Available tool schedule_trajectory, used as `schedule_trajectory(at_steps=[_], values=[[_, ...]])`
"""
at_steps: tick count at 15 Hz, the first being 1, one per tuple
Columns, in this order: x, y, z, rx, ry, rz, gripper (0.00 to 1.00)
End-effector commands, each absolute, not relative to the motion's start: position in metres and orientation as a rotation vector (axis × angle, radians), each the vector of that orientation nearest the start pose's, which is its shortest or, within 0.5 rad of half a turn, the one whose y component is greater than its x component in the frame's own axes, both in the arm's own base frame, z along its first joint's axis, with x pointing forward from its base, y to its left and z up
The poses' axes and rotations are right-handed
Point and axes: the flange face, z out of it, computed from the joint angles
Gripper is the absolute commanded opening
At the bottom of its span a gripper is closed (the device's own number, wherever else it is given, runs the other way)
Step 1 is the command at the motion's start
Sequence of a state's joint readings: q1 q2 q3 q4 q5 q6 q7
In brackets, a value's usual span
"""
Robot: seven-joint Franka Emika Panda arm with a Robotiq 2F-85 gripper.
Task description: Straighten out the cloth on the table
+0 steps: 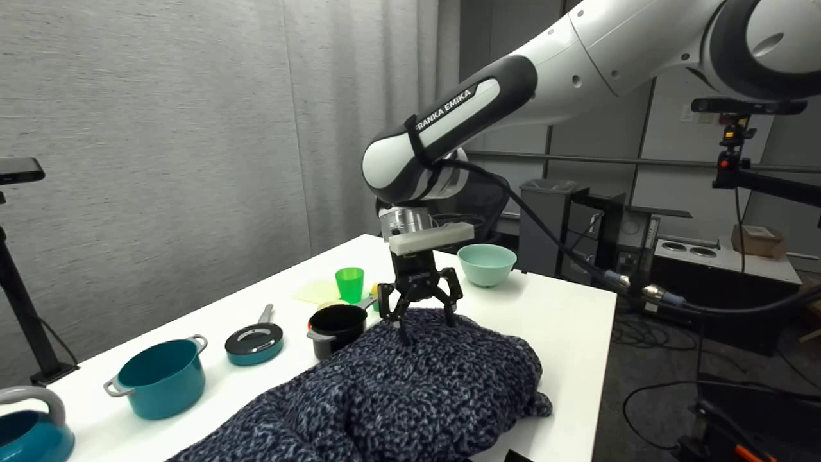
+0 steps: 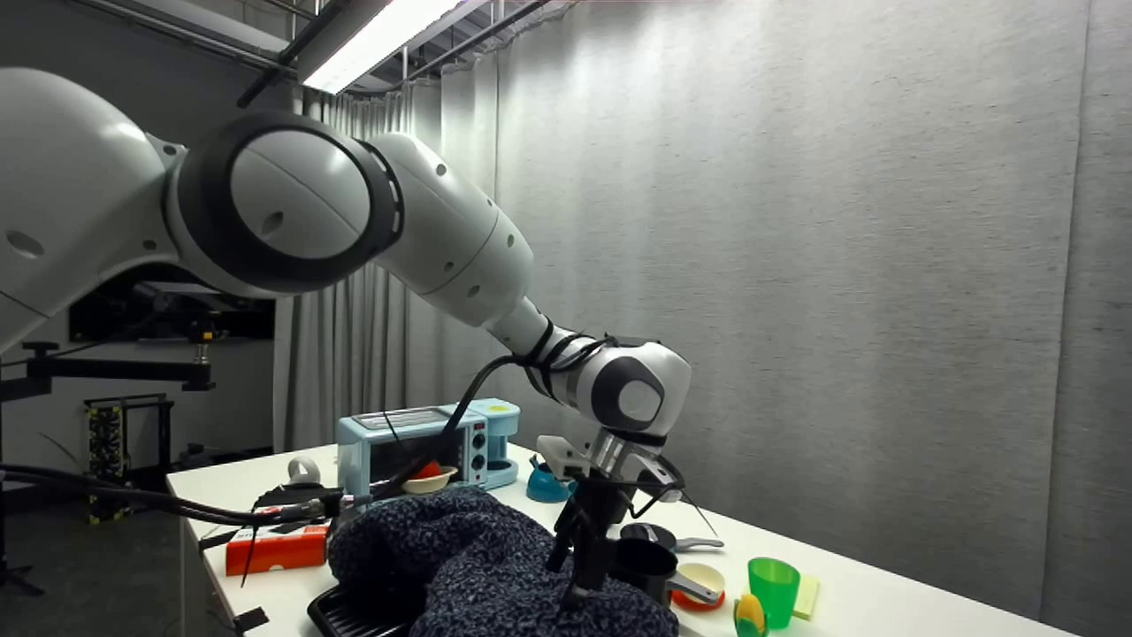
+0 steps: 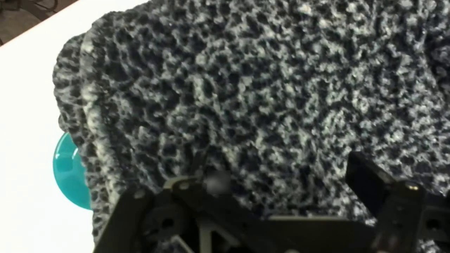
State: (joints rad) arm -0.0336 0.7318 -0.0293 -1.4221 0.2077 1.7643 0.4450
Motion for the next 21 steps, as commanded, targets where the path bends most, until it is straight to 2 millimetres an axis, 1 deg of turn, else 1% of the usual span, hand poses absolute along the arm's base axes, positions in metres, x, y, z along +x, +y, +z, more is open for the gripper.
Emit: schedule_trajectory(at_steps=[1,2,7,8,9,10,12,13,16,18,19,20,21], values=[[0.646,-0.025,0.242,-2.823,0.93,0.511,1.0],[0.642,-0.025,0.238,-2.821,0.974,0.455,1.0],[0.616,-0.025,0.197,-2.81,1.126,0.266,1.0],[0.613,-0.023,0.192,-2.813,1.139,0.245,0.85],[0.611,-0.021,0.189,-2.829,1.141,0.225,0.74],[0.609,-0.021,0.186,-2.835,1.149,0.205,0.65],[0.61,-0.03,0.19,-2.86,1.181,0.144,0.49],[0.611,-0.035,0.194,-2.88,1.193,0.111,0.43],[0.617,-0.053,0.216,-2.963,1.194,0.027,0.2],[0.622,-0.062,0.233,-3.007,1.172,-0.031,0.05],[0.624,-0.066,0.24,-3.022,1.161,-0.06,0.01],[0.627,-0.068,0.248,-3.032,1.154,-0.09,0.0],[0.629,-0.071,0.256,-3.029,1.146,-0.115,0.03]])
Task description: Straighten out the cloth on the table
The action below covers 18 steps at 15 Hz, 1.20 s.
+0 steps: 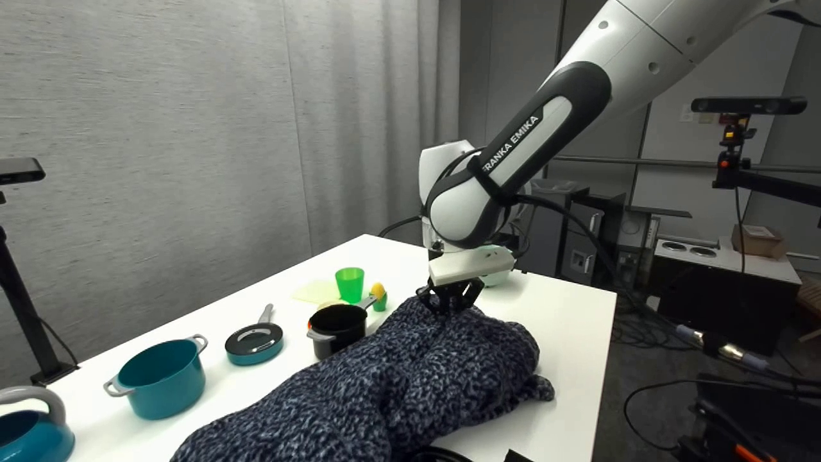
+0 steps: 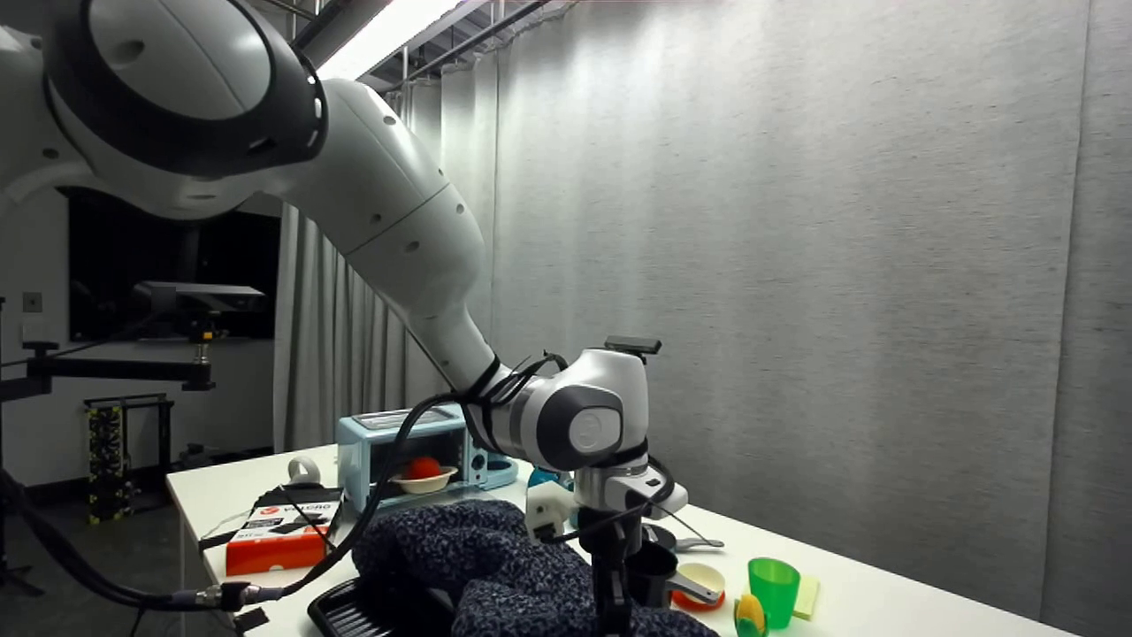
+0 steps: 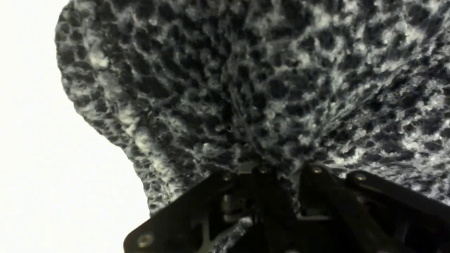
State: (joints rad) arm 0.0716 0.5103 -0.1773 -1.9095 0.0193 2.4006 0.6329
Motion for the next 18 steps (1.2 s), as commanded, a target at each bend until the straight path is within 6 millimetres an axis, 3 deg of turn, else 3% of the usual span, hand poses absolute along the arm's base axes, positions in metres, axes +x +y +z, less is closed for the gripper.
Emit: schedule_trajectory(at_steps=[1,5,7,14,15,16,18], values=[[0.63,-0.074,0.266,-3.039,1.13,-0.126,0.03],[0.637,-0.07,0.312,-3.049,1.034,-0.19,0.03],[0.638,-0.073,0.324,-3.065,1.018,-0.21,0.03],[0.616,-0.139,0.303,-3.057,1.302,-0.153,0.03],[0.616,-0.141,0.3,-3.039,1.331,-0.138,0.37],[0.616,-0.139,0.298,-3.027,1.336,-0.123,0.38],[0.617,-0.117,0.292,-3.017,1.273,-0.093,0.52]])
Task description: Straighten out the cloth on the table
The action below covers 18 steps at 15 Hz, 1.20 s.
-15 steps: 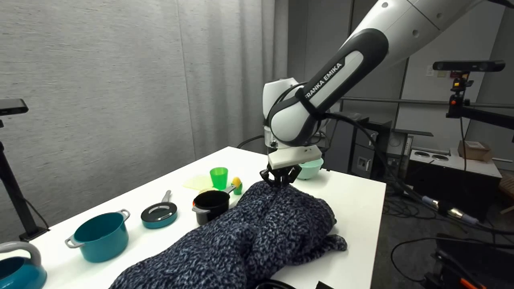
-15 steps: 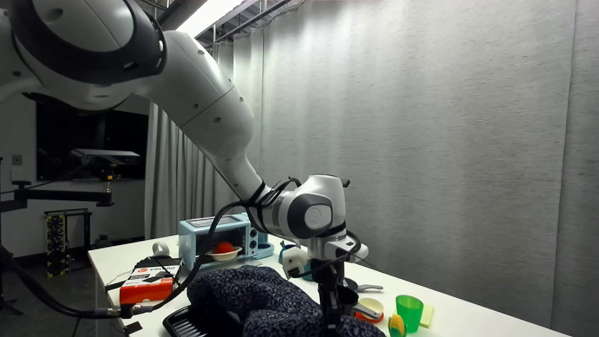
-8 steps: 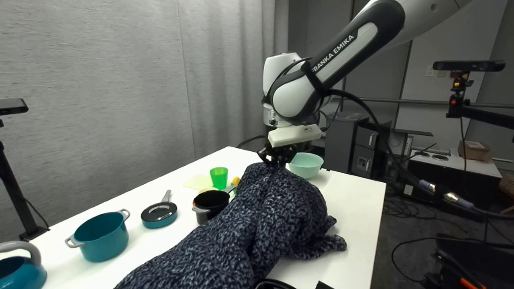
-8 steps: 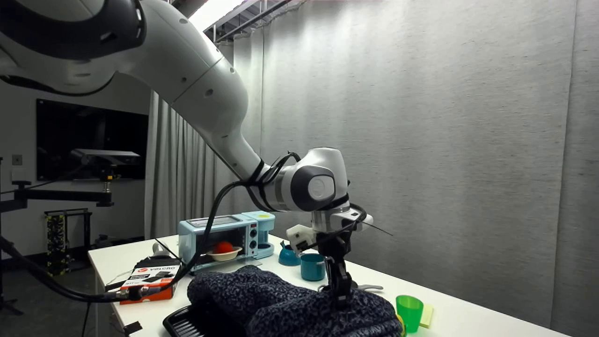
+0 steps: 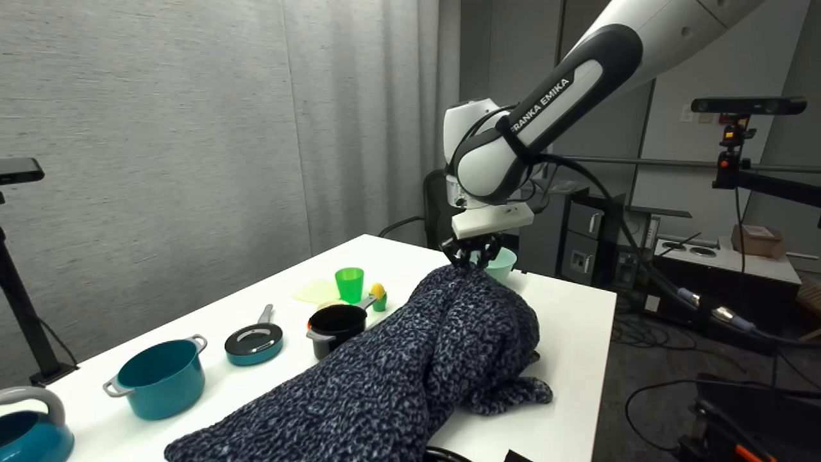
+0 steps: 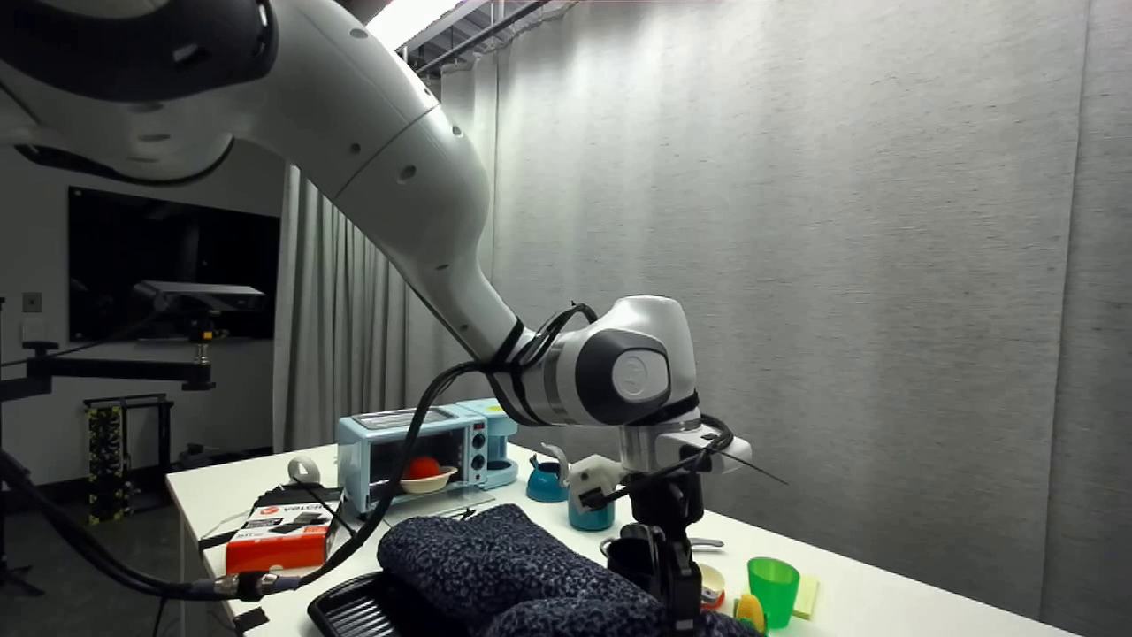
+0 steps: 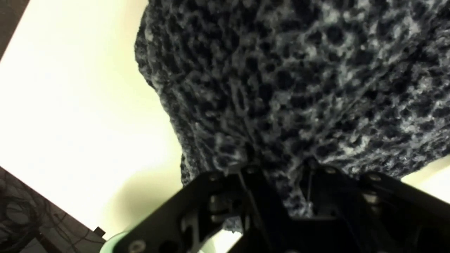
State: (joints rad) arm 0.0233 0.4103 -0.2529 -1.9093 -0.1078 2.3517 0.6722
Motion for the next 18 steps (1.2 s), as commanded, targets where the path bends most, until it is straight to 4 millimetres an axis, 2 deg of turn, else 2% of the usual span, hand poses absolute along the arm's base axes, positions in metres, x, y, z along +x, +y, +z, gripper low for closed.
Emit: schedule_trajectory(at_steps=[1,3,6,7,8,11,14,18], values=[[0.615,-0.102,0.287,-3.013,1.235,-0.074,0.62],[0.609,-0.078,0.274,-2.95,1.209,-0.008,0.77],[0.585,-0.045,0.249,-2.811,1.261,0.089,0.98],[0.575,-0.038,0.243,-2.797,1.26,0.127,1.0],[0.563,-0.039,0.24,-2.768,1.272,0.149,1.0],[0.554,-0.031,0.238,-2.714,1.31,0.139,1.0],[0.559,-0.012,0.258,-2.746,1.212,0.123,1.0],[0.556,0.025,0.283,-2.83,0.924,0.329,1.0]])
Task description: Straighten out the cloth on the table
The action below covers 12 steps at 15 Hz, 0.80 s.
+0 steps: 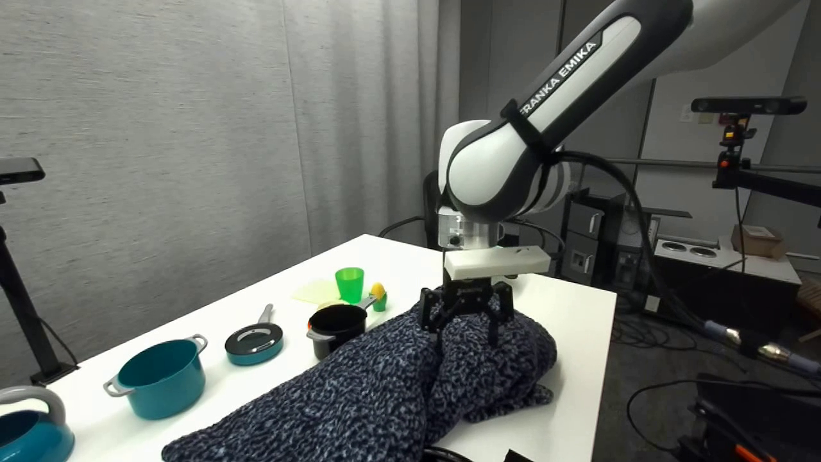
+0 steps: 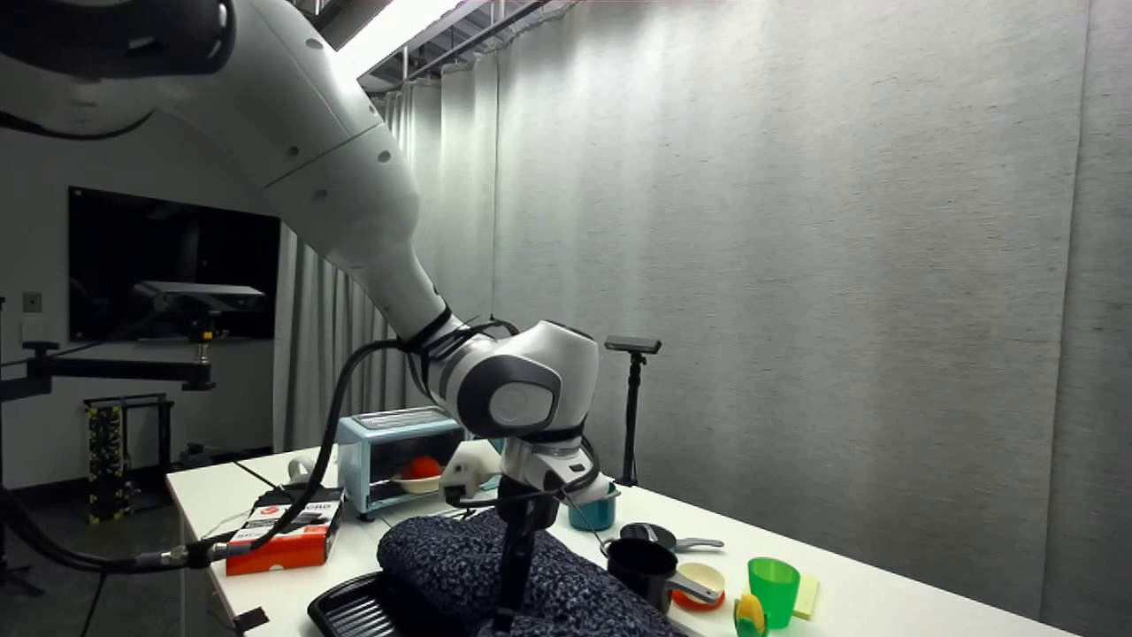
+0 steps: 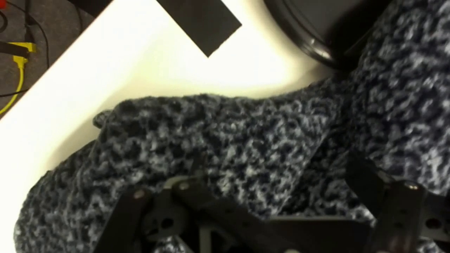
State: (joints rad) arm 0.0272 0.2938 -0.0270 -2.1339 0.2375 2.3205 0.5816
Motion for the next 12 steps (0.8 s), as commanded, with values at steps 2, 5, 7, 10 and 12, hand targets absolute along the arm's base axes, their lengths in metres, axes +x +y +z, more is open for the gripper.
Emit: schedule_trajectory(at_steps=[2,5,7,10,12], values=[[0.542,0.022,0.293,-2.875,0.827,0.48,1.0],[0.53,0.015,0.292,-2.961,0.827,0.63,1.0],[0.524,0.008,0.282,-3.027,0.846,0.65,1.0],[0.52,0.001,0.261,-3.071,0.928,0.514,1.0],[0.527,0.005,0.256,-3.004,1.02,0.329,1.0]])
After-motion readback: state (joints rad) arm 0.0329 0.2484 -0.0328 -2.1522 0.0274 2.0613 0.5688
